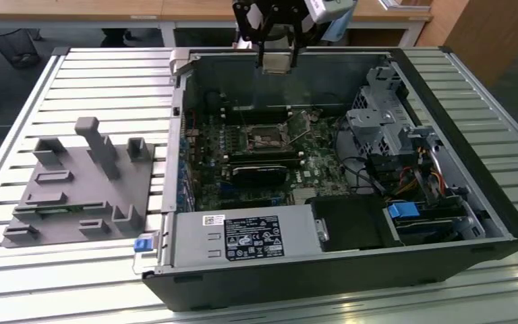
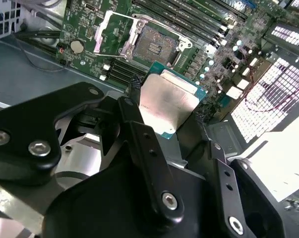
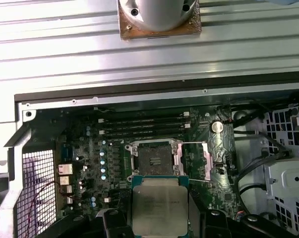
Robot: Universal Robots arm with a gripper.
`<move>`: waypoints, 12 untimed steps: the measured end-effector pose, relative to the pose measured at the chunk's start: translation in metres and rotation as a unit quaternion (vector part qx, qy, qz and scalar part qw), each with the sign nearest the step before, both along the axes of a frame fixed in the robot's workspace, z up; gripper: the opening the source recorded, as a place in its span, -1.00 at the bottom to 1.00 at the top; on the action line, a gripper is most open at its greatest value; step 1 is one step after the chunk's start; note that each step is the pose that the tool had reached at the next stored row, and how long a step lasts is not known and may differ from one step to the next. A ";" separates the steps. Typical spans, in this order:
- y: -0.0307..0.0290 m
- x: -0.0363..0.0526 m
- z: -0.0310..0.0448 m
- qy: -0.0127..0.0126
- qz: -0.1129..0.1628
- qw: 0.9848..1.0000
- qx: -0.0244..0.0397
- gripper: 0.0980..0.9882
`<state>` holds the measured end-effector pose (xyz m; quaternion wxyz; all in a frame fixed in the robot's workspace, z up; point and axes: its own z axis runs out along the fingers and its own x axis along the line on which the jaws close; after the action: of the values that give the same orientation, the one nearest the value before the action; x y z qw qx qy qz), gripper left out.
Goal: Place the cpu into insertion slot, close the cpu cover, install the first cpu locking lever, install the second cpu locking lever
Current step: 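Place the cpu into insertion slot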
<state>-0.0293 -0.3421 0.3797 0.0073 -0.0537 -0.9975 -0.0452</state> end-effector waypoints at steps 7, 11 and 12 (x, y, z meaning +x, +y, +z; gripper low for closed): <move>0.0001 0.0000 -0.0002 0.000 -0.032 0.999 0.000 0.00; 0.0001 0.0000 -0.0002 0.000 -0.049 0.999 0.000 0.00; 0.0001 0.0000 -0.0002 0.000 -0.053 0.999 0.000 0.00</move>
<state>-0.0292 -0.3420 0.3796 0.0048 -0.1070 -0.9932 -0.0455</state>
